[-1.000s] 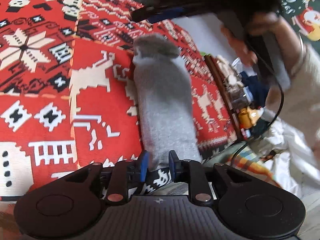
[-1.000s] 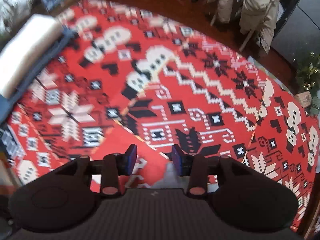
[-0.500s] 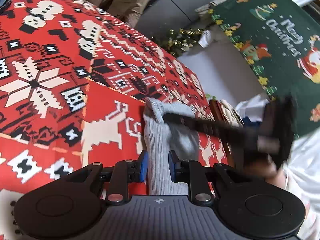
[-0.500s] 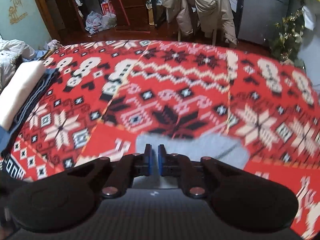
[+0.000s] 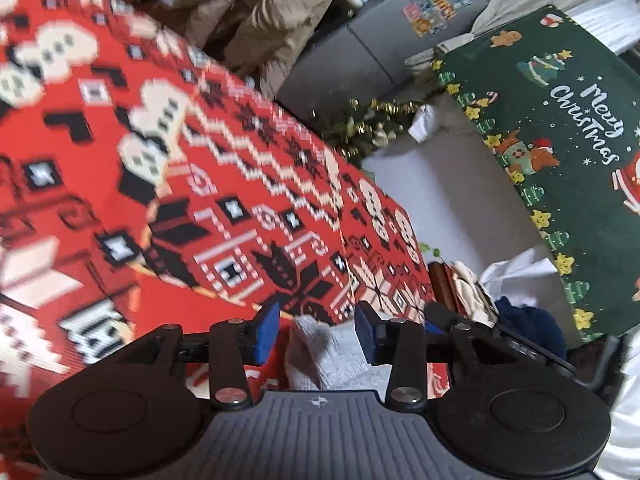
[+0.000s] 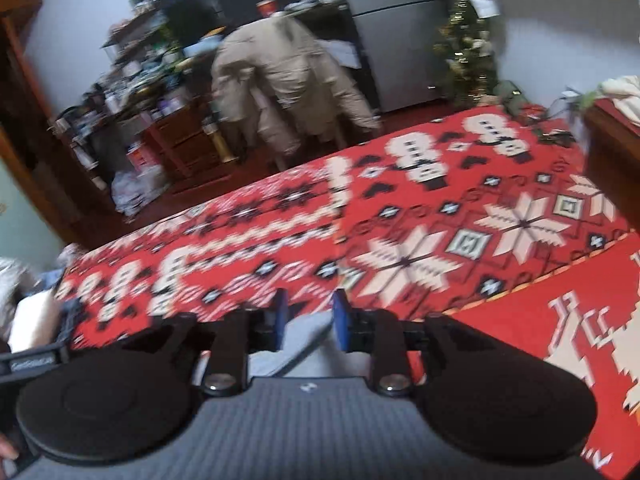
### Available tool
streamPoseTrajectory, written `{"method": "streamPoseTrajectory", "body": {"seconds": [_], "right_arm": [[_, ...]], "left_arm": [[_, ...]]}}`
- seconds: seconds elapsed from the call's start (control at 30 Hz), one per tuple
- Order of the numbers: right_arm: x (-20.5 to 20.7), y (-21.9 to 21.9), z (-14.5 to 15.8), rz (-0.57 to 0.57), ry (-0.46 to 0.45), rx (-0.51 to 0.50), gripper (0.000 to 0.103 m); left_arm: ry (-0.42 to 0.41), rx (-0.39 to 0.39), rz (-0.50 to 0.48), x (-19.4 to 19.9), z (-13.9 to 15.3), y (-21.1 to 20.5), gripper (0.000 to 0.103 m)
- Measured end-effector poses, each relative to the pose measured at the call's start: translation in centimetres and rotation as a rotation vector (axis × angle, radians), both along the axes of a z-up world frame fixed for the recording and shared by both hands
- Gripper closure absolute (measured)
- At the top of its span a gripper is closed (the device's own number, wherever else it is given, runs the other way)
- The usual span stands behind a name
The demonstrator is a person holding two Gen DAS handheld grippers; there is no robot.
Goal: Fold clothes
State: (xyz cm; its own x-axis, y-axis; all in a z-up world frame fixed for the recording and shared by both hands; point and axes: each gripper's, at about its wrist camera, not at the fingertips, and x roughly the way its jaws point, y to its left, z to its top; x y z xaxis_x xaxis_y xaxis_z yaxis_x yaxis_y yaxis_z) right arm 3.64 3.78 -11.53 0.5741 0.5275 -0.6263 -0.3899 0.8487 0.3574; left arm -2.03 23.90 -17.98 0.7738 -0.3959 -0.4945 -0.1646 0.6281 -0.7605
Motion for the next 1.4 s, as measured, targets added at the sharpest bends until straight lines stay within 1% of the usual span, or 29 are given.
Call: {"method": "streamPoseTrajectory", "body": {"seconds": [0.07,0.1,0.13,0.2,0.23,0.27,0.3,0.33,0.37,0.43,0.47,0.53,0.6,0.67,0.7,0.73,0.77,0.83,0.87,0.9,0.93,1.03,1.13,1.2,1.27,1.33,1.4], "right_arm": [[1.2,-0.3,-1.1,-0.012,0.023,0.0,0.06],[1.7,-0.4,-1.7,-0.021,0.043,0.006,0.055],[2.3,-0.8,-2.3,-0.035,0.074,0.025,0.053],[3.2,-1.7,-3.6,-0.049,0.13,0.09,0.053],[3.6,-2.0,-4.2,-0.047,0.155,0.121,0.053],[3.7,-2.2,-4.7,-0.039,0.168,0.144,0.054],[3.6,-2.1,-4.8,-0.034,0.163,0.137,0.058],[3.4,-2.1,-4.8,-0.03,0.157,0.127,0.075],[3.3,-2.0,-4.9,-0.026,0.15,0.117,0.085],[3.0,-1.8,-5.0,-0.017,0.136,0.096,0.091],[2.8,-1.8,-5.1,-0.013,0.13,0.086,0.091],[1.8,-1.9,-3.8,-0.019,0.055,0.081,0.093],[0.9,-1.7,-2.8,-0.004,-0.038,0.07,0.093],[0.8,-1.1,-3.0,0.006,-0.068,0.027,0.093],[1.0,-1.0,-3.4,0.005,-0.06,0.019,0.093],[1.3,-0.9,-4.1,-0.004,-0.045,0.013,0.093],[1.5,-0.8,-4.7,-0.012,-0.033,0.004,0.093],[1.6,-1.1,-5.3,-0.031,-0.022,-0.005,0.089],[1.6,-1.4,-5.4,-0.04,-0.017,0.0,0.087],[1.5,-1.8,-5.1,-0.054,-0.019,0.011,0.083],[1.5,-2.2,-4.8,-0.069,-0.022,0.023,0.08],[0.9,-3.4,-3.2,-0.084,-0.018,0.032,0.08],[-0.7,-4.3,-1.5,-0.054,-0.009,0.06,0.083],[-2.3,-3.9,-0.8,-0.004,0.02,0.054,0.083],[-3.9,-3.5,-0.1,0.047,0.05,0.046,0.083],[-5.2,-3.1,0.0,0.08,0.113,0.029,0.082],[-6.8,-3.1,0.2,0.103,0.154,0.019,0.081]], "left_arm": [[0.018,-0.045,-0.026,0.5,-1.0,0.0,0.061],[0.031,-0.057,-0.03,0.6,-1.5,-0.1,0.06],[0.044,-0.069,-0.034,0.6,-2.0,-0.2,0.06],[0.062,-0.092,-0.041,0.5,-2.6,-0.3,0.06],[0.066,-0.103,-0.043,0.5,-2.9,-0.3,0.061],[0.062,-0.1,-0.042,0.4,-2.9,-0.3,0.065],[0.059,-0.097,-0.041,0.4,-2.9,-0.3,0.075],[0.055,-0.094,-0.04,0.3,-2.9,-0.3,0.084],[0.051,-0.086,-0.038,0.3,-2.8,-0.3,0.1],[0.03,-0.064,-0.036,0.2,-2.5,-0.4,0.1],[0.013,-0.05,-0.036,0.1,-2.2,-0.5,0.1],[-0.019,-0.023,-0.036,-0.1,-1.5,-0.8,0.1],[-0.05,0.005,-0.035,-0.3,-0.9,-1.1,0.1],[-0.007,0.053,-0.042,0.1,-1.6,-1.6,0.099],[0.011,0.057,-0.048,0.3,-2.0,-1.7,0.098],[0.03,0.06,-0.053,0.5,-2.4,-1.8,0.093],[0.049,0.064,-0.059,0.7,-2.7,-1.9,0.091],[0.037,0.075,-0.06,0.6,-2.4,-1.7,0.085],[0.033,0.08,-0.057,0.6,-2.1,-1.5,0.079],[0.028,0.085,-0.054,0.5,-1.9,-1.4,0.075],[0.02,0.075,-0.045,0.3,-1.7,-1.2,0.075],[0.008,0.05,-0.028,-0.3,-1.1,-0.6,0.075],[-0.011,0.064,-0.036,-1.2,0.1,-0.8,0.078],[-0.02,0.051,-0.08,-2.2,0.8,-1.6,0.09],[-0.012,0.05,-0.141,-3.2,1.3,-2.7,0.096],[0.009,0.061,-0.218,-4.2,1.6,-4.2,0.097],[0.01,0.106,-0.27,-5.3,1.9,-5.5,0.098]]}}
